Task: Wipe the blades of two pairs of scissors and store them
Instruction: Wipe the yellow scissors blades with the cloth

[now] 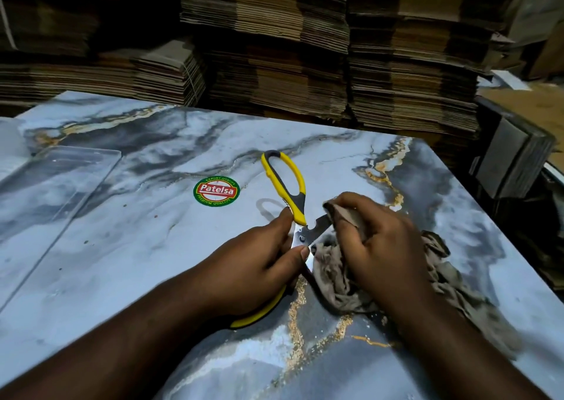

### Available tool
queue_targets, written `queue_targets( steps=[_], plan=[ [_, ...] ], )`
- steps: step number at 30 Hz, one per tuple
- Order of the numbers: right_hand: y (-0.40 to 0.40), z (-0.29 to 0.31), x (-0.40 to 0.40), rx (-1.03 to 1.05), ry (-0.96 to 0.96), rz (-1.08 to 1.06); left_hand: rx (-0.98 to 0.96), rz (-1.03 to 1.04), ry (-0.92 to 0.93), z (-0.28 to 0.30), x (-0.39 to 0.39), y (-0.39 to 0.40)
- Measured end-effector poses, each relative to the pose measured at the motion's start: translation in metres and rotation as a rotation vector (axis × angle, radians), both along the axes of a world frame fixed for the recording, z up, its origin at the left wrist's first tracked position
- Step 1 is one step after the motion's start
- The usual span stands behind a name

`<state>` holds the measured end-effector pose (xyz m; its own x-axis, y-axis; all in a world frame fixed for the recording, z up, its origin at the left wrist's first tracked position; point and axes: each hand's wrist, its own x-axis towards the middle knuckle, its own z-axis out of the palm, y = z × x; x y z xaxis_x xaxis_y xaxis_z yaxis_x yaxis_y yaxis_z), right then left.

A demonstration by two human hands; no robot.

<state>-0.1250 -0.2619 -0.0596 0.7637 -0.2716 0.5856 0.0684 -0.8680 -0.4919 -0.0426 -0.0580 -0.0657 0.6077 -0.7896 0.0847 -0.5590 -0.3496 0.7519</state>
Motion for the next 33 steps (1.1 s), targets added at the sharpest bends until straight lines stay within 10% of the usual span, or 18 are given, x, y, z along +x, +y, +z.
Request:
queue_targets(
  steps=[33],
  plan=[
    [0.003, -0.001, -0.011, 0.098, -0.037, 0.008, -0.022, 0.001, 0.022, 0.002, -0.001, -0.001]
  ],
)
